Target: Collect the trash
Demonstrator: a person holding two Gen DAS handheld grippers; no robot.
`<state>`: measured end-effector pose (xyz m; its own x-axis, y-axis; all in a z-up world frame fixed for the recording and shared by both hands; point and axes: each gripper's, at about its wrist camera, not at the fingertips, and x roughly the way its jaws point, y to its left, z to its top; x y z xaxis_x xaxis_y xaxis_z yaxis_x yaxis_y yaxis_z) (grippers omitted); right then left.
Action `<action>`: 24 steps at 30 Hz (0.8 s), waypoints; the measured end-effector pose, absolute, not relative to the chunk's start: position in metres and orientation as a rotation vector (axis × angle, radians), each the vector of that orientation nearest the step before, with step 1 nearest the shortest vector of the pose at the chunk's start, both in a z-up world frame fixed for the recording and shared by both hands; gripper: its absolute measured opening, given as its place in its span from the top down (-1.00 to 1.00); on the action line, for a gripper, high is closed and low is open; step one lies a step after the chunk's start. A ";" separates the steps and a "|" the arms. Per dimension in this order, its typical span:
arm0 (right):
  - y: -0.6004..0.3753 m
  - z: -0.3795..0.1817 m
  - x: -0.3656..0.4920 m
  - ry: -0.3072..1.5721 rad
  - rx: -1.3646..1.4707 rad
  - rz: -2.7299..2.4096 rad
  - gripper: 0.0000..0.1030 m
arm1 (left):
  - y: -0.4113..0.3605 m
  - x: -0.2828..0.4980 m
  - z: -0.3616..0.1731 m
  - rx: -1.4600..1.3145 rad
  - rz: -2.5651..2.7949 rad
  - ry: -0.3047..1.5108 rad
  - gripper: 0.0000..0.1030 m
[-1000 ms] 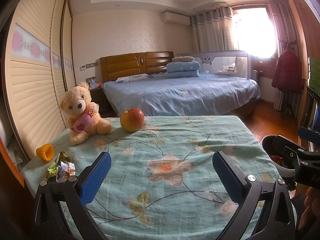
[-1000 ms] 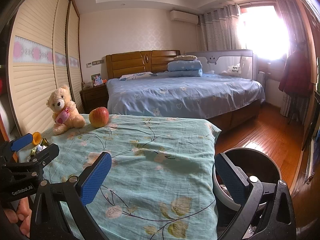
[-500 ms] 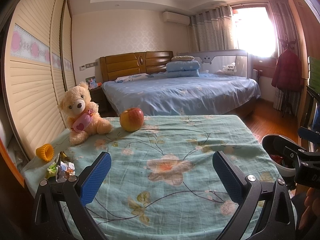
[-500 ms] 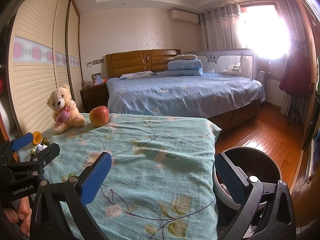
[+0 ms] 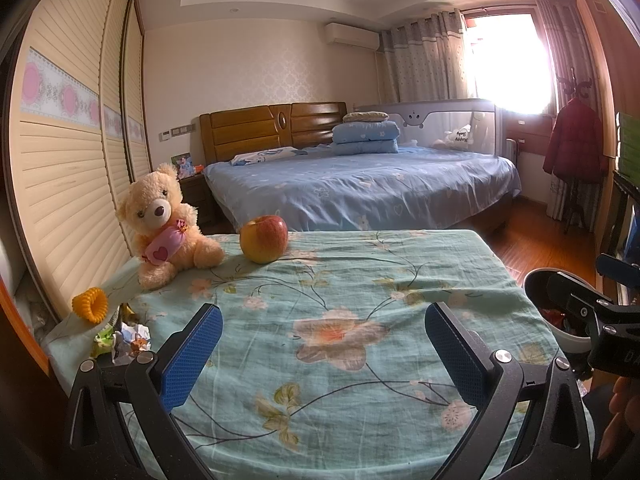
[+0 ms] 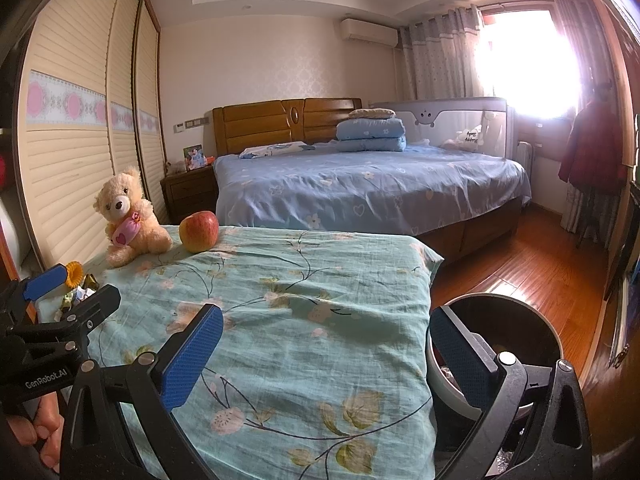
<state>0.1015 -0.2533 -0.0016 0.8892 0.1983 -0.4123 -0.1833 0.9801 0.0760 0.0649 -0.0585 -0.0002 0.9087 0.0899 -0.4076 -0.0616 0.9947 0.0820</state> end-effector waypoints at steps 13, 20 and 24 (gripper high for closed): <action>-0.253 -0.001 0.101 0.432 0.035 0.198 -1.00 | -0.058 0.065 0.000 0.068 0.079 0.424 -0.99; -0.253 -0.002 0.102 0.434 0.034 0.199 -1.00 | -0.057 0.065 -0.001 0.067 0.078 0.427 -0.99; -0.252 -0.002 0.102 0.434 0.035 0.199 -1.00 | -0.057 0.066 -0.001 0.065 0.076 0.429 -0.99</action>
<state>0.1022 -0.2516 -0.0018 0.8883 0.1985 -0.4141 -0.1838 0.9801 0.0756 0.0656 -0.0568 -0.0014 0.9066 0.0874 -0.4129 -0.0598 0.9951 0.0794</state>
